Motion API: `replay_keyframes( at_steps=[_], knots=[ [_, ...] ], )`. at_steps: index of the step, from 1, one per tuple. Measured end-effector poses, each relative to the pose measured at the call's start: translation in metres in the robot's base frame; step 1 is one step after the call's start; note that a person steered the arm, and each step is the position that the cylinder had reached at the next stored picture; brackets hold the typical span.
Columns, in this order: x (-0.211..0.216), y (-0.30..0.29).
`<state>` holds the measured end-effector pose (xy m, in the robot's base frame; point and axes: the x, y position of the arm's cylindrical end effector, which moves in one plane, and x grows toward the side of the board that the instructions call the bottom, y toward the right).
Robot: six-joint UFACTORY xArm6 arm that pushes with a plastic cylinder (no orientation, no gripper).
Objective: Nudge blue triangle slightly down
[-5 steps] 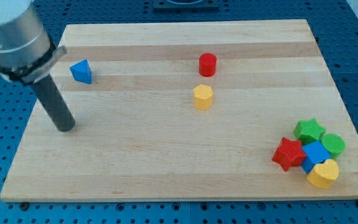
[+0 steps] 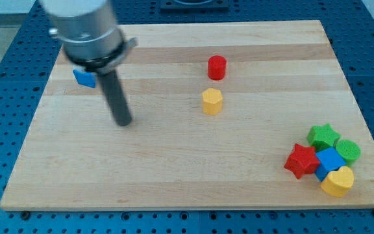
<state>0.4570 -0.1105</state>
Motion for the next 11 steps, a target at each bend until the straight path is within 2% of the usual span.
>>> replay_keyframes(
  at_steps=[1,2,4,5,7,10,11],
  knots=[
    [-0.112,0.025],
    [-0.173,-0.037],
    [-0.181,-0.105],
    [-0.172,-0.106],
    [-0.109,-0.107],
    [-0.112,-0.097],
    [-0.109,-0.043]
  ],
)
